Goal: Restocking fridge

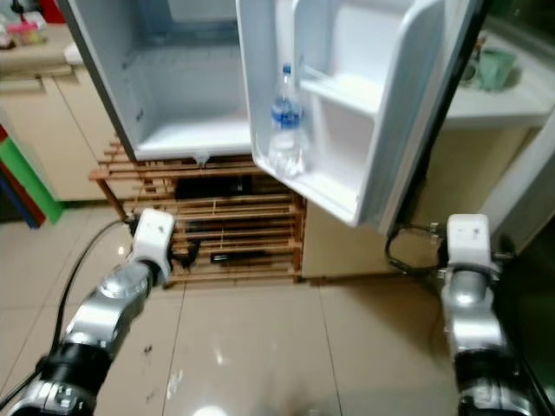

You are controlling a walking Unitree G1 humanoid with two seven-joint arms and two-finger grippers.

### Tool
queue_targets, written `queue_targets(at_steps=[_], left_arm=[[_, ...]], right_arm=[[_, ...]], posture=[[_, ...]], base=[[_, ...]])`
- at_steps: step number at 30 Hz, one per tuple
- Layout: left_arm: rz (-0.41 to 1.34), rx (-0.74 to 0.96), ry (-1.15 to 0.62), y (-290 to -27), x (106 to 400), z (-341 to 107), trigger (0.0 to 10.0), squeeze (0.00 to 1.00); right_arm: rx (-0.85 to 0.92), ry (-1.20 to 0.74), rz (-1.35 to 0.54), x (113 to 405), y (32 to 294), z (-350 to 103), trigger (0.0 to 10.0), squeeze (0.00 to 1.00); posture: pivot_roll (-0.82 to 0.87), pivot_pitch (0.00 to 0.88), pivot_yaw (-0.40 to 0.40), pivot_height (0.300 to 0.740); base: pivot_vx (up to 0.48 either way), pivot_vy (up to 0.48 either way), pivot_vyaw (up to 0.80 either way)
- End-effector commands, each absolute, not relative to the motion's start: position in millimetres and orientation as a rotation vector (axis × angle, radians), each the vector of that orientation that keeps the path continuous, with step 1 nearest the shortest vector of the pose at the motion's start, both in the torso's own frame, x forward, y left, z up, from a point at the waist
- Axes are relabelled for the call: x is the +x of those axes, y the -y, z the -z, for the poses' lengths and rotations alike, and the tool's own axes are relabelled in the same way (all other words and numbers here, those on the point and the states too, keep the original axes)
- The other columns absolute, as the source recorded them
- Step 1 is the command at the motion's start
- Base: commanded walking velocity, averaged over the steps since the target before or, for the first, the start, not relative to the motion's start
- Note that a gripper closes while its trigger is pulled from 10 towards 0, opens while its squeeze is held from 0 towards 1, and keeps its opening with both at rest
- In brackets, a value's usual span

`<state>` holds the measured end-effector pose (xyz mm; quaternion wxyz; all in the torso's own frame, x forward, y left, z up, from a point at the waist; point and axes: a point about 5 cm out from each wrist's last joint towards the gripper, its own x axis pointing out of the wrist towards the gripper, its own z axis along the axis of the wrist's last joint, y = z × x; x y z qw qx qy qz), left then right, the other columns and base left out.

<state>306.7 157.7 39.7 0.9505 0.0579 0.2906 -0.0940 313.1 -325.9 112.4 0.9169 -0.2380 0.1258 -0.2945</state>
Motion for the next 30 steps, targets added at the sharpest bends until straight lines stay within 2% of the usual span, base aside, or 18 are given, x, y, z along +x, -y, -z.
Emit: queue_targets(at_steps=[1,7,10,16,20,21,22,23,24,27,28,30], left_arm=[[0.188,0.070,-0.627,-162,312,-43,10.0,0.00],[0.245,0.064,-0.794,-165,302,-23,10.0,0.00],[0.254,0.094,-0.806,-170,301,-20,10.0,0.00],[0.252,0.129,-0.843,-177,297,-12,10.0,0.00],[0.268,0.168,-0.909,-184,284,4,10.0,0.00],[0.268,0.168,-0.909,-184,284,4,10.0,0.00],[0.264,0.183,-0.922,-188,281,8,10.0,0.00],[0.252,0.204,-0.947,-195,275,13,10.0,0.00],[0.252,0.204,-0.947,-195,275,13,10.0,0.00],[0.232,0.235,-0.995,-209,263,23,10.0,0.00],[0.229,0.251,-1.009,-211,260,25,10.0,0.00],[0.228,0.260,-1.017,-213,258,26,10.0,0.00]], right_arm=[[-0.497,-0.261,0.608,319,323,-112,10.0,0.00],[-0.475,-0.120,0.601,355,312,-161,10.0,0.00],[-0.288,-0.094,0.571,362,306,-164,10.0,0.00],[-0.222,-0.025,0.471,371,282,-163,10.0,0.00],[-0.104,0.044,0.260,379,247,-165,10.0,0.00],[-0.104,0.044,0.260,379,247,-165,10.0,0.00],[-0.080,0.061,0.189,380,235,-167,10.0,0.00],[-0.049,0.082,0.026,377,209,-169,10.0,0.00],[-0.049,0.082,0.026,377,209,-169,10.0,0.00],[-0.019,0.081,-0.407,351,150,-174,10.0,0.00],[-0.031,0.068,-0.530,338,139,-174,10.0,0.00],[-0.039,0.056,-0.604,329,133,-174,10.0,0.00]], posture=[[-0.08,0.000,0.067,0.740],[-0.07,0.000,0.064,0.740],[-0.06,0.000,0.060,0.740],[-0.06,0.000,0.056,0.740],[-0.07,0.000,0.058,0.740],[-0.07,0.000,0.058,0.740],[-0.07,0.000,0.060,0.740],[-0.07,0.000,0.061,0.740],[-0.07,0.000,0.061,0.740],[-0.07,0.000,0.063,0.740],[-0.07,0.000,0.066,0.740],[-0.07,0.000,0.066,0.740]], base=[[0.000,0.000,0.00],[0.000,0.000,0.00],[0.000,0.000,0.00],[0.000,0.000,0.00],[0.000,0.000,0.00],[0.000,0.000,0.00],[0.000,0.000,0.00],[0.000,0.000,0.00],[0.000,0.000,0.00],[0.000,0.000,0.00],[0.000,0.000,0.00],[0.000,0.000,0.00]])
